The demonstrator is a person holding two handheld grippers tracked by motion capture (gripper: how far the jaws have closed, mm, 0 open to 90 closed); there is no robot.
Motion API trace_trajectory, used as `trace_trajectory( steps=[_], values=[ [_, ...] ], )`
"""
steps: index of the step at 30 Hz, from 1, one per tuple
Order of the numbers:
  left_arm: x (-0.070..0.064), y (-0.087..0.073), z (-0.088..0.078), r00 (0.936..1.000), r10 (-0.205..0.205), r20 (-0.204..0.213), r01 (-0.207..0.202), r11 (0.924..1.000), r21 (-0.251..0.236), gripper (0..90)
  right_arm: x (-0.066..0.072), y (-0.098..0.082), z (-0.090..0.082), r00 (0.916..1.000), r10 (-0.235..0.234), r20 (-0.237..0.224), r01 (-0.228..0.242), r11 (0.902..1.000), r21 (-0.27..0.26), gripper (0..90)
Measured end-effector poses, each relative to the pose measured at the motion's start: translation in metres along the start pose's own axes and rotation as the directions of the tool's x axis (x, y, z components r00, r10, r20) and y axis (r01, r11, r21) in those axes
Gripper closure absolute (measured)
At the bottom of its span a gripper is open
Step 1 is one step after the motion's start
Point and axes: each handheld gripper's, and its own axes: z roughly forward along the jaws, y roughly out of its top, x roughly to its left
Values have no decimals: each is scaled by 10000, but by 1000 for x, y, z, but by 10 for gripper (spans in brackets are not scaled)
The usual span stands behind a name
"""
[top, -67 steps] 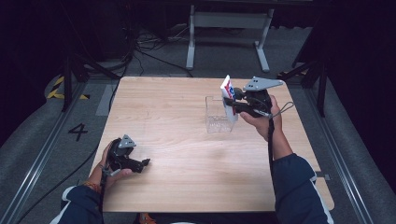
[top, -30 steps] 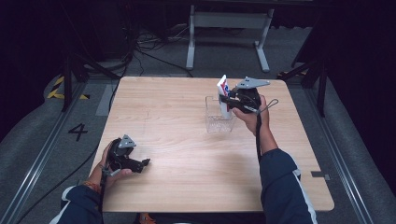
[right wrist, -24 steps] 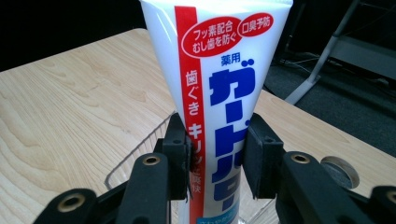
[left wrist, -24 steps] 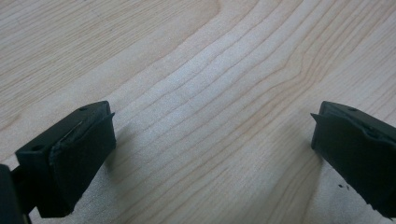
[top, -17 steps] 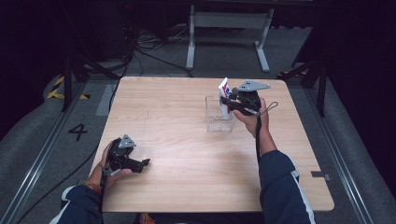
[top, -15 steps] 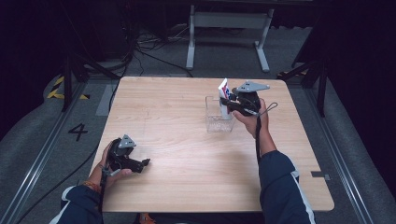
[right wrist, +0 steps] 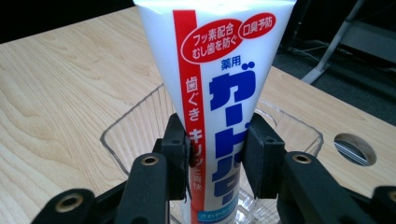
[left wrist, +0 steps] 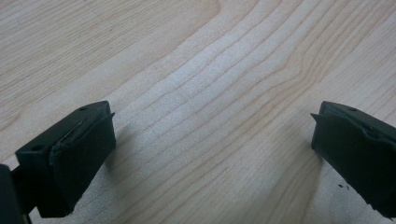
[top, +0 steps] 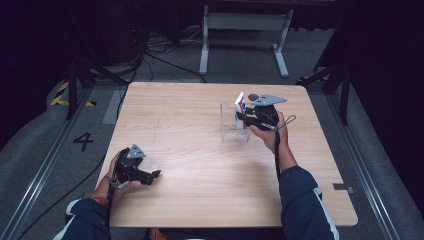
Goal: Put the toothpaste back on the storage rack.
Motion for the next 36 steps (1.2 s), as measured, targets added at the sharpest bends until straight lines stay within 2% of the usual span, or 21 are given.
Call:
trace_trajectory(
  steps=[19, 30, 36],
  values=[
    [0, 0, 0, 10000, -3, -2, 3, 10000, -4, 2, 2, -16, 0, 10000, -70, 11, 69, 9979, 639, 646],
    [0, 0, 0, 10000, -4, -7, 4, 10000, 2, 2, 3, -18, 6, 9998, -145, 98, 132, 9919, 1267, 633],
    [0, 0, 0, 10000, -3, -5, 3, 10000, -5, 2, 3, -18, 6, 9999, -134, 88, 122, 9913, 1308, 620]
  ],
)
